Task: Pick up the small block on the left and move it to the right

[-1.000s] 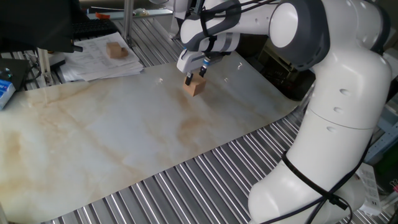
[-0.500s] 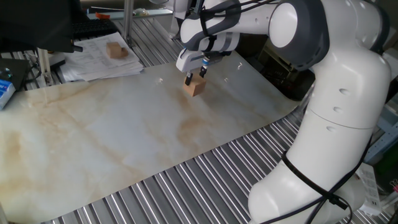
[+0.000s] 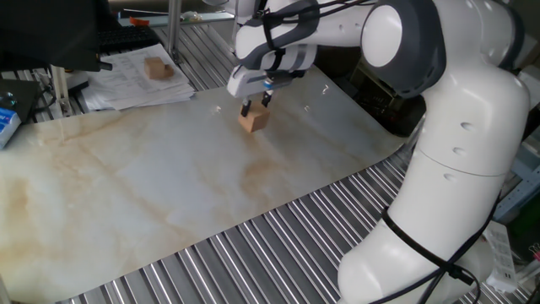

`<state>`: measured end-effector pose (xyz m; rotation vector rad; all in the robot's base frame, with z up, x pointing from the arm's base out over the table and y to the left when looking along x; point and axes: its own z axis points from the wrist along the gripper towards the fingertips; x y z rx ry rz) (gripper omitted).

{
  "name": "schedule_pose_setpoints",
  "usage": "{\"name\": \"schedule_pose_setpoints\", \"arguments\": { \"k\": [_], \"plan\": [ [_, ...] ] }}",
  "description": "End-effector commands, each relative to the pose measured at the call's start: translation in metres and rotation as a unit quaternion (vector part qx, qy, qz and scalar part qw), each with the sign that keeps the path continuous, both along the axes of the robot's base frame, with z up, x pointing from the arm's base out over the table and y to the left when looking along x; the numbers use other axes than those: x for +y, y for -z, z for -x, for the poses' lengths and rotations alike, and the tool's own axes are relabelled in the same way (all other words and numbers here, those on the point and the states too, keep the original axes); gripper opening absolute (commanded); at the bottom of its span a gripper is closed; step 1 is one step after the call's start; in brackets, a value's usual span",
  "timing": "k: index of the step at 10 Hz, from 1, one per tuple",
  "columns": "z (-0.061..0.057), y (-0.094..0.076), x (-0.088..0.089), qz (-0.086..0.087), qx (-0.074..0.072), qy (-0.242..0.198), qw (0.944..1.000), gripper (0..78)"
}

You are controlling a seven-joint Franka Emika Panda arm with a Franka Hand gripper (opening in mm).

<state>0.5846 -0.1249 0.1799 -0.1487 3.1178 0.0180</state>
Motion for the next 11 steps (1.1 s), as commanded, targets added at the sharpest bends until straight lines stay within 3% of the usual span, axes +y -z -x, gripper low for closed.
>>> {"name": "schedule_pose_setpoints", "arguments": {
  "k": [1,5,11],
  "plan": [
    [0.009,0.002,0.051,-0.001,-0.008,0.037,0.9993,1.1],
    [0.018,-0.004,0.088,-0.001,-0.006,0.058,0.9983,1.1],
    [0.042,-0.008,0.139,-0.002,-0.005,0.101,0.9949,1.1]
  ]
}}
